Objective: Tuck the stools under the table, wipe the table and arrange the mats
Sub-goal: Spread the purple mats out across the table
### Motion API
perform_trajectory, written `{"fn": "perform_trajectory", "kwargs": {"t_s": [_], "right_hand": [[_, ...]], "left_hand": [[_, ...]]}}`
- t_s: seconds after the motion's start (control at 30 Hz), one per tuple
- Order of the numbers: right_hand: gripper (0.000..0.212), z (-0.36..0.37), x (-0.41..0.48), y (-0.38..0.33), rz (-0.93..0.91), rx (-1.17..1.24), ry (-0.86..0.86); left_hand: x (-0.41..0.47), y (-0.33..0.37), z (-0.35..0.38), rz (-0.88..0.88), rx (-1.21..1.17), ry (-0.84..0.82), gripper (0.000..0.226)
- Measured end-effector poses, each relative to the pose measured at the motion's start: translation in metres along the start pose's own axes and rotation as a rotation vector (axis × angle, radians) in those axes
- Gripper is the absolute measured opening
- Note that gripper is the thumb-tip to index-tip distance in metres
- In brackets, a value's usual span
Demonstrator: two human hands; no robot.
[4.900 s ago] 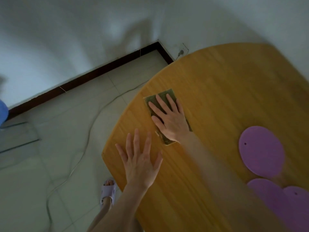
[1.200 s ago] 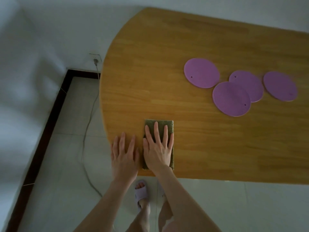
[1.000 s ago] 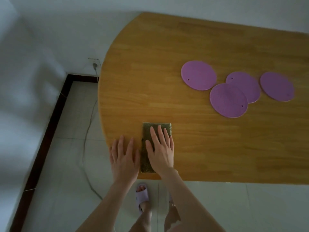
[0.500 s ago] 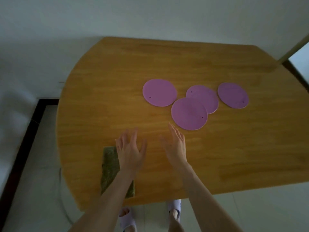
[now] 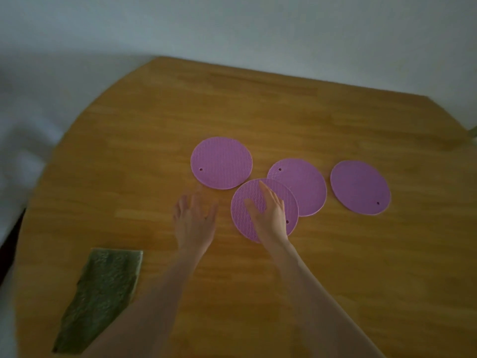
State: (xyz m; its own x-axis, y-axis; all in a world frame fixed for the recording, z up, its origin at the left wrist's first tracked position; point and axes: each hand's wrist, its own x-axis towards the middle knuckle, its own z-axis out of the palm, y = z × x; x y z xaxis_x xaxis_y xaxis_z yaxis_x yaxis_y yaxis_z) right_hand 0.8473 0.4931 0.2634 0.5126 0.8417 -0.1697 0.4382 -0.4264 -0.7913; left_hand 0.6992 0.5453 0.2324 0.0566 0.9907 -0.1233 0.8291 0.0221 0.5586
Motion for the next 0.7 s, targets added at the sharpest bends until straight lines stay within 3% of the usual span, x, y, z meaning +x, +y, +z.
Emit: {"fn": "perform_trajectory", "kwargs": {"t_s": [0.2, 0.5, 0.7], "right_hand": [[0.05, 0.002, 0.059, -0.007, -0.043, 0.0, -0.014], [0.051, 0.034, 0.126, -0.011, 0.04, -0.104, 0.052], [0.048, 0.048, 0.14, -0.02, 0.169, -0.188, 0.061]], "left_hand": [[0.051, 0.018, 0.007, -0.006, -0.087, 0.056, 0.058], [0.103, 0.027, 0.015, -0.053, 0.064, 0.061, 0.079], [0.113, 0.032, 0.016, -0.176, -0.067, 0.067, 0.086]]}}
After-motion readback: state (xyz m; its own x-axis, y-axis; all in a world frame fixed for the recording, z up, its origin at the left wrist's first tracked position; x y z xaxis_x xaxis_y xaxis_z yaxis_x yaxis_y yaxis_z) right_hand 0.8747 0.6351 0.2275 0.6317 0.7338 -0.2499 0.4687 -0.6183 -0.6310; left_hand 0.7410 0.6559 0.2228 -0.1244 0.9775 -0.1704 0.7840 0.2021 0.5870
